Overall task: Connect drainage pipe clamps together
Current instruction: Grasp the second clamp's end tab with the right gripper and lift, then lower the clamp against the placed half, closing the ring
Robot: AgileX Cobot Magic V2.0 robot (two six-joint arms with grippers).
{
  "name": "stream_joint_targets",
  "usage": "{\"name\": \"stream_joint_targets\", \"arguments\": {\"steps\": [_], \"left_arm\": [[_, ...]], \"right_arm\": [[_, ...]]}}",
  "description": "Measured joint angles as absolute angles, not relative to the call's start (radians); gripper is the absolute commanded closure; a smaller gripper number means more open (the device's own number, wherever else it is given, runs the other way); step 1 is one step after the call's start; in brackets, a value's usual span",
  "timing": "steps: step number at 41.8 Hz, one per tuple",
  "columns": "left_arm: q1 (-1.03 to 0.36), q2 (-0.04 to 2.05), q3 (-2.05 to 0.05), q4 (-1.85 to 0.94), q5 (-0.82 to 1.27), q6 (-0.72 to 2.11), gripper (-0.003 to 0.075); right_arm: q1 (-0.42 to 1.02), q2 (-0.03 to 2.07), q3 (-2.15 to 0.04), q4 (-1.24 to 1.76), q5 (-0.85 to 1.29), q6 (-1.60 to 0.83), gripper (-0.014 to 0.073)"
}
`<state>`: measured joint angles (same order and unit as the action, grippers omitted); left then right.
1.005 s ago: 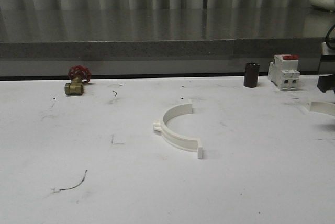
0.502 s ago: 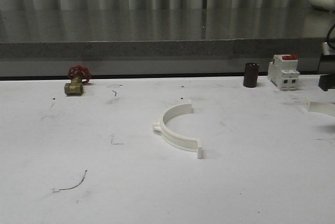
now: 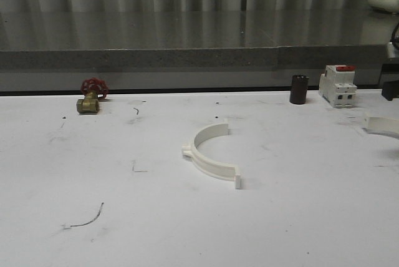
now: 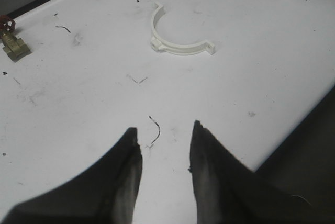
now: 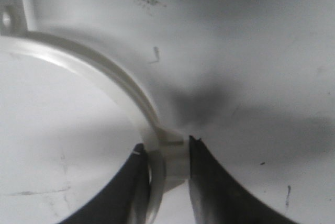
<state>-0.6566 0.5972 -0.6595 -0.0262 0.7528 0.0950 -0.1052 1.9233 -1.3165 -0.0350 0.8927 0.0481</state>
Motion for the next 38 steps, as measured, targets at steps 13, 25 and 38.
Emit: {"name": "stream_joint_targets", "arguments": {"steps": [13, 25, 38], "left_arm": [[-0.657, 0.597, -0.659, -0.026, 0.753, 0.095, 0.0491], [-0.657, 0.597, -0.659, -0.026, 0.753, 0.095, 0.0491], [-0.657, 0.597, -0.659, -0.026, 0.753, 0.095, 0.0491]], "right_arm": [[-0.078, 1.738, -1.317, 0.029, 0.929, 0.048, 0.0453], [0.088, 1.523, -1.317, 0.074, 1.004, 0.048, 0.0453], [0.268, 1.512, -1.317, 0.052, 1.033, 0.079, 0.0453]]}}
